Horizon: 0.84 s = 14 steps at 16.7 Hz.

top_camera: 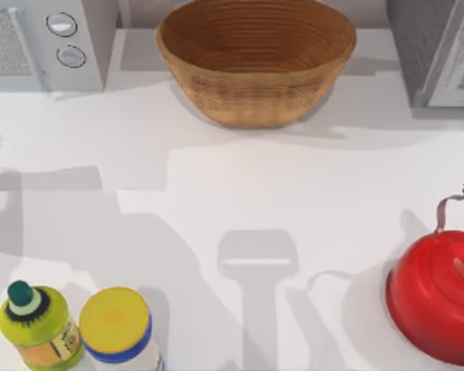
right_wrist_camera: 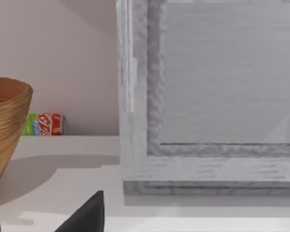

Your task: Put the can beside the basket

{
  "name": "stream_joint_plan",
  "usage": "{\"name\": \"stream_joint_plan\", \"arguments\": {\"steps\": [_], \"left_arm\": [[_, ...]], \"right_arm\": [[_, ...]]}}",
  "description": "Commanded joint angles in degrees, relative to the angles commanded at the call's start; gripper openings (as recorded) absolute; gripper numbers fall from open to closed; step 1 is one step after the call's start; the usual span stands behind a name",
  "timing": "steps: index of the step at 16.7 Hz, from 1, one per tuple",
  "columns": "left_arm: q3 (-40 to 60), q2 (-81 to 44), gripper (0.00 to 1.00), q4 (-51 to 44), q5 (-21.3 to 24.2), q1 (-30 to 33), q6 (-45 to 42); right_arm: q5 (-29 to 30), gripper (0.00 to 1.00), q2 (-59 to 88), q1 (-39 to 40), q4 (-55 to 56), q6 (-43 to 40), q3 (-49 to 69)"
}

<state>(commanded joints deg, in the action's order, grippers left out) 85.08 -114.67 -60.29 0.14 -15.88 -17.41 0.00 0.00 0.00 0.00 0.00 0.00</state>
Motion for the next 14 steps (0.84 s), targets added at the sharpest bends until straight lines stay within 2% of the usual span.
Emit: {"name": "stream_joint_plan", "arguments": {"steps": [6, 14], "left_arm": [[0.5, 0.4, 1.0, -2.7, -0.2, -0.8, -0.4], [6.7, 1.8, 1.0, -8.5, 0.0, 0.0, 0.1]], "right_arm": [[0.0, 1.0, 0.0, 0.0, 0.0, 0.0, 0.0], [0.0, 1.0, 0.0, 0.0, 0.0, 0.0, 0.0]]}}
